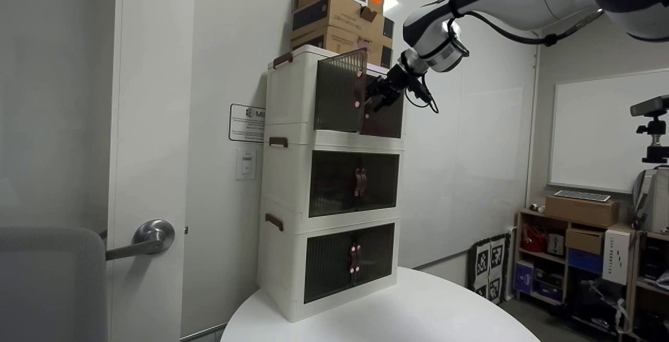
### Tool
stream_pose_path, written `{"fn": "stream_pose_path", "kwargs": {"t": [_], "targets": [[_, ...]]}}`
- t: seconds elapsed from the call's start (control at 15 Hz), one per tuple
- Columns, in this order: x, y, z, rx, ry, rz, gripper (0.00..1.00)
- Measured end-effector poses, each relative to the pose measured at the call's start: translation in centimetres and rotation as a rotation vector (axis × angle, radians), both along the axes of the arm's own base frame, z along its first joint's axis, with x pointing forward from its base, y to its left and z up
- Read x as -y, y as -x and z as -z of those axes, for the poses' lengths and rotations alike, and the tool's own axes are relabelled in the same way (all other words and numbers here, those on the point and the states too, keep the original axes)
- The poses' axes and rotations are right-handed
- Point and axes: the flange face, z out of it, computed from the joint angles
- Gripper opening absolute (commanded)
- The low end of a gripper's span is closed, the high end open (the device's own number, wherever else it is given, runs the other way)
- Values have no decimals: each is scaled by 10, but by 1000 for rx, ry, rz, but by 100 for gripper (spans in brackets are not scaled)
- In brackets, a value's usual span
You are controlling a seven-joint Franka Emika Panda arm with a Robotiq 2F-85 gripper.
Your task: Open the top left and right cabinet doors
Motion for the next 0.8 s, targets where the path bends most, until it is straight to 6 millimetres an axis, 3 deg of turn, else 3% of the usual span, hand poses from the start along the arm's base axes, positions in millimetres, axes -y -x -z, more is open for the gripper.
{"fn": "stream_pose_path", "kwargs": {"t": [0.47, 0.67, 0.8], "targets": [[-9, -3, 1, 30, 39, -63, 94], [-7, -3, 0, 46, 64, -85, 65], [-2, -3, -1, 64, 84, -90, 57]]}}
